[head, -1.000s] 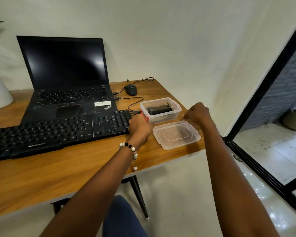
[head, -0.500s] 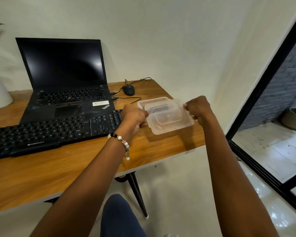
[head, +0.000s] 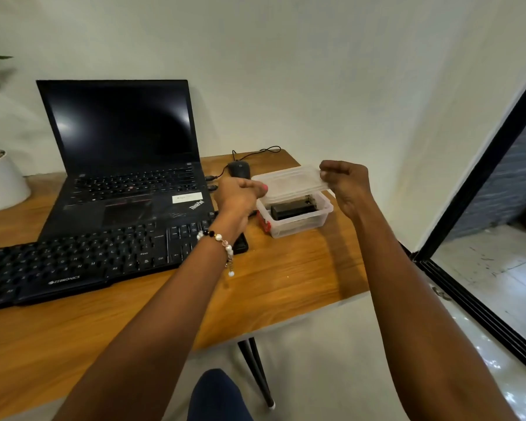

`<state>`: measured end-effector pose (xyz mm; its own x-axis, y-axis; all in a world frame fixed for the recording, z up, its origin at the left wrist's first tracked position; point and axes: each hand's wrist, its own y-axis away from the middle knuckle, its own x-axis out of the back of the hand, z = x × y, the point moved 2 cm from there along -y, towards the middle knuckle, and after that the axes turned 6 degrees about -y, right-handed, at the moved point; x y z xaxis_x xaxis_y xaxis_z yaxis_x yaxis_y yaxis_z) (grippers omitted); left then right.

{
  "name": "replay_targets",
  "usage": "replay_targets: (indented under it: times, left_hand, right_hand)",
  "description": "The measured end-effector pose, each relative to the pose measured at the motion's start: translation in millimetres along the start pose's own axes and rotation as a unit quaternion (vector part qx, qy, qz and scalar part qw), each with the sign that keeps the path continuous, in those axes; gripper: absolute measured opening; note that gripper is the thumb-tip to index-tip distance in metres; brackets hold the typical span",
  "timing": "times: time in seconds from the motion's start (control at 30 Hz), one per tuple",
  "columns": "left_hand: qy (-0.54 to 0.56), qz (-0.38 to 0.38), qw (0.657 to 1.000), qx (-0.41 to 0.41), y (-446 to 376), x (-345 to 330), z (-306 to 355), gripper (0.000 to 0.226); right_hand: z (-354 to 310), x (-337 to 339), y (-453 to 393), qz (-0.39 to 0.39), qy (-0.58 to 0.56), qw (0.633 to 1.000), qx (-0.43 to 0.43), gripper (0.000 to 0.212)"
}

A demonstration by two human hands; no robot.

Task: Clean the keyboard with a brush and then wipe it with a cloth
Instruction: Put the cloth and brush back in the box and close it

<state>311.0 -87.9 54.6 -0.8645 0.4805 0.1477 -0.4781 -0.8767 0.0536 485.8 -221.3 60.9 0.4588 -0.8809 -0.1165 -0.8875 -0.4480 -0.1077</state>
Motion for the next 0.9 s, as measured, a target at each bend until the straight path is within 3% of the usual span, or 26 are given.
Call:
replay_targets:
  times: [0.17, 0.43, 0.9]
  left_hand:
    - [-0.056, 0.038, 0.997, -0.023, -5, -17, -22, 0.017]
    - [-0.200, 0.100, 0.971, -0.088, -3, -28, -28, 0.031]
    - [-0.178, 0.096, 0.979, -0.035, 7, -26, -21, 0.038]
  right_hand:
    - [20, -2, -5, -0.047, 0.184, 0.979, 0.068, 0.037]
    - [34, -7, -7, -0.071, 0.344, 0.930, 0.110, 0.037]
    - [26, 1, 2, -0.012, 0.342, 0.933, 0.110, 0.033]
